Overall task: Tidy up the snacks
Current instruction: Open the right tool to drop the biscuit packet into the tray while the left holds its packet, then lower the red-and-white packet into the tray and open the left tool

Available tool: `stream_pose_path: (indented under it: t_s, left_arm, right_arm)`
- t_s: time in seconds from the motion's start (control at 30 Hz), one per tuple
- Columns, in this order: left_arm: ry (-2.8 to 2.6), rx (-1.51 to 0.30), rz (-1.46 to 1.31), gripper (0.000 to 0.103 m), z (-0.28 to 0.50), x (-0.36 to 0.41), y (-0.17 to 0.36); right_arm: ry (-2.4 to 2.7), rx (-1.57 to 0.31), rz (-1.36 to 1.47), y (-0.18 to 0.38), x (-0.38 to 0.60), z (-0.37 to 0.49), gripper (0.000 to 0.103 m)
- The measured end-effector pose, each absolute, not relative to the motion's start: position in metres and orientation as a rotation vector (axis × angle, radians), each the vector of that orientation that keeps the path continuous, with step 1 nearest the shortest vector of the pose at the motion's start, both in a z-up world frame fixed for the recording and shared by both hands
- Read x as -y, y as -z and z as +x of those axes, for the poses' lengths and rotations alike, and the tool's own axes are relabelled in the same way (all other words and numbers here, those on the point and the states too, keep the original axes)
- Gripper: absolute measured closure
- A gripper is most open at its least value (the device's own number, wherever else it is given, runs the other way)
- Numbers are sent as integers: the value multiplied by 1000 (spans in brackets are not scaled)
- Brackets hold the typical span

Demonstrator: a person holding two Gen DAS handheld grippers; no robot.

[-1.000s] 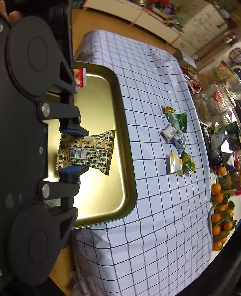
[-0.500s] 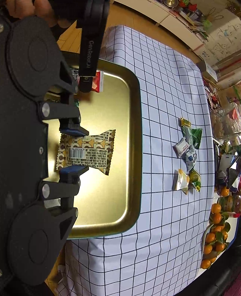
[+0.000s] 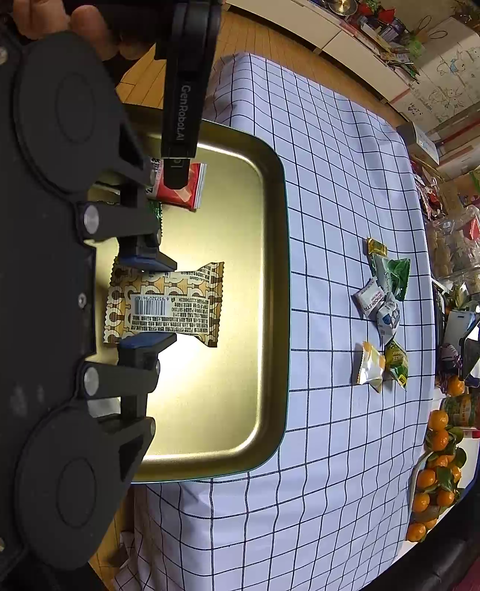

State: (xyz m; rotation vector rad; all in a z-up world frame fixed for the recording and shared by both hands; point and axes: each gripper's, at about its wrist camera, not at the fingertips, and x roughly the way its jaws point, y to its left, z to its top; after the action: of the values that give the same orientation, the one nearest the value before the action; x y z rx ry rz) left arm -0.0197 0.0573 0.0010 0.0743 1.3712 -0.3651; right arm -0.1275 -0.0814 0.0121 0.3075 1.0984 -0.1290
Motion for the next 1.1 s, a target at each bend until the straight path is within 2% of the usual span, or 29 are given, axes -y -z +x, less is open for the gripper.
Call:
stream_pose_path:
  t_s: [0.17, 0.23, 1.1]
  left_arm:
    - [371, -1372, 88, 57, -19, -56, -1]
    - [371, -1371, 91, 57, -19, -56, -1]
    - [382, -1341, 154, 57, -23, -51, -4]
  right_arm:
    - [142, -1108, 338, -9, 86, -125, 65]
    - [142, -1108, 356, -9, 88, -125, 58]
    - [197, -1109, 387, -10, 88, -124, 58]
